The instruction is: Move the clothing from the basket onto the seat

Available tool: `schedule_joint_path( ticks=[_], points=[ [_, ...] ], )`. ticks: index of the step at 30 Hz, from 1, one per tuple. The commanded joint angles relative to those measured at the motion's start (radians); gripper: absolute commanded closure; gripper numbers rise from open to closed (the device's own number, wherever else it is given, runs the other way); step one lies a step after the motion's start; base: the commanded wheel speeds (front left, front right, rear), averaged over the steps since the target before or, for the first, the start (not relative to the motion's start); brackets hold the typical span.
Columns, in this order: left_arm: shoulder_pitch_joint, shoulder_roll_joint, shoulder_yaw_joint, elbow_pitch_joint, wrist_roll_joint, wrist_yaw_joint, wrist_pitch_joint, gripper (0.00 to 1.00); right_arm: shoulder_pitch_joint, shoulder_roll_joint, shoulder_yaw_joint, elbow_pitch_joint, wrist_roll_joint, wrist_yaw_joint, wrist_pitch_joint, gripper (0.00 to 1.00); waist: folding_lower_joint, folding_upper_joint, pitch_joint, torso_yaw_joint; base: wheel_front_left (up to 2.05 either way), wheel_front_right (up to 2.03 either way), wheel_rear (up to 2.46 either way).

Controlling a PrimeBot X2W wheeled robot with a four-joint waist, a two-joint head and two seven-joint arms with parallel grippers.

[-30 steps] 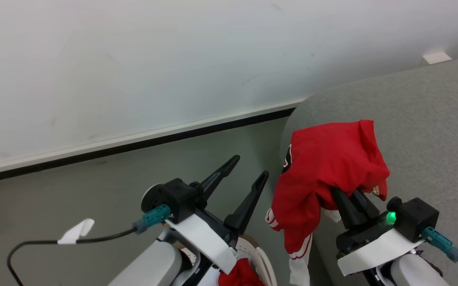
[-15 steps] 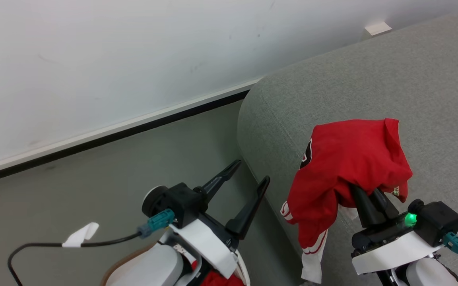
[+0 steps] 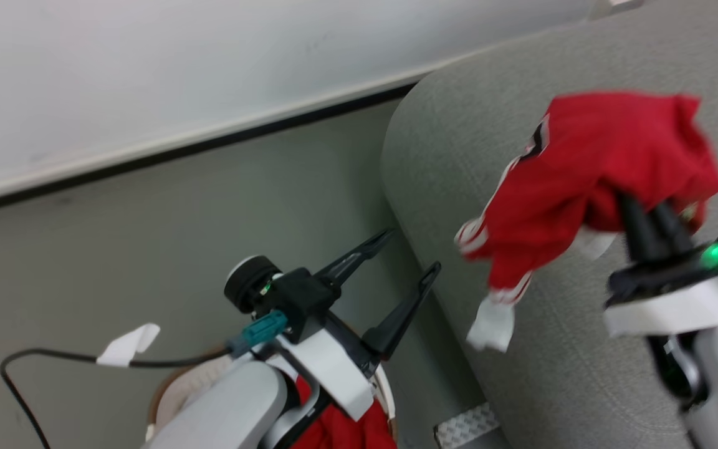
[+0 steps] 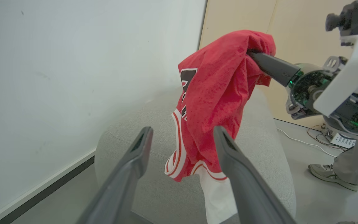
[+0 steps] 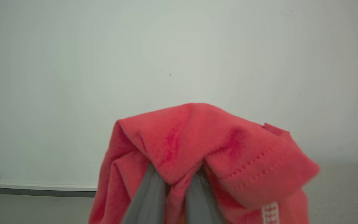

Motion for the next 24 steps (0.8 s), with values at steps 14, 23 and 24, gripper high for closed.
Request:
schedule_joint_path(
  ticks=[14,23,24],
  points=[
    [-0.156,0.047,-0.015,-0.099,0.044,-0.03,0.074,0.0,-0.417,-0.152,-0.342,0.094,0.055,-0.002,0.061,1.0,-0.0001,-0.0001,0.353,0.151,0.0,0.0,0.0],
    [-0.203,0.079,0.001,-0.131,0.055,-0.036,0.068,0.0,-0.539,-0.26,-0.438,0.232,0.039,-0.002,0.144,1.0,-0.0001,-0.0001,0.515,0.233,0.0,0.0,0.0],
    [-0.208,0.081,0.001,-0.131,0.058,-0.036,0.064,0.0,-0.541,-0.272,-0.439,0.257,0.03,-0.002,0.157,1.0,-0.0001,-0.0001,0.527,0.242,0.0,0.0,0.0]
  ],
)
